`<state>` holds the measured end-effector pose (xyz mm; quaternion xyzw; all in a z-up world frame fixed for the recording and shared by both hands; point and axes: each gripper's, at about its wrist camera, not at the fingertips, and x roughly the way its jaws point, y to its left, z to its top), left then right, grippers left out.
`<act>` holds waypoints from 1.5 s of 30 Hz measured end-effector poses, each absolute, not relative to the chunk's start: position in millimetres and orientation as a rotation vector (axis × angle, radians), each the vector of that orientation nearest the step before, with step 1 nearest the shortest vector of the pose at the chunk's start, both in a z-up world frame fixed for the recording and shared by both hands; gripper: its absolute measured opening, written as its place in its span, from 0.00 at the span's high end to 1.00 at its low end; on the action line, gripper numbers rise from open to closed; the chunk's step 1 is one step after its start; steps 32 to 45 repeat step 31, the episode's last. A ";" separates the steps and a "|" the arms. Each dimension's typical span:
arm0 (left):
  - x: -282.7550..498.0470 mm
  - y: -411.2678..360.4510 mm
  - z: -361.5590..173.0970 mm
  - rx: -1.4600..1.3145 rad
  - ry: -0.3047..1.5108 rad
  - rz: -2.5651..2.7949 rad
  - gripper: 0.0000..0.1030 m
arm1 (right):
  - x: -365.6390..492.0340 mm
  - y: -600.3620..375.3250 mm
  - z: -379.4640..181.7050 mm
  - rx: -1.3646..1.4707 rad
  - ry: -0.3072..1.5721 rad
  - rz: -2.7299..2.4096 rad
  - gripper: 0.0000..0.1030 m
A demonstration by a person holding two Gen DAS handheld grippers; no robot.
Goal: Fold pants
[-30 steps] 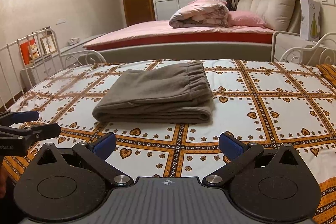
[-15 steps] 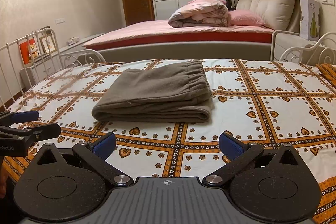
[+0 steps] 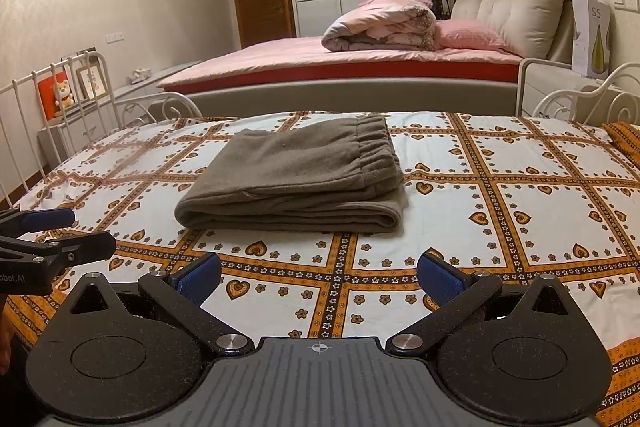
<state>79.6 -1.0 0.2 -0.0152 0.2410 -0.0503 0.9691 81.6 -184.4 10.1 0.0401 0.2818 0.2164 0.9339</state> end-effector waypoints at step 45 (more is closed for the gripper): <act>78.1 -1.4 1.6 -0.028 0.464 -0.111 0.10 | 80.6 -184.2 10.2 0.070 0.574 0.453 0.00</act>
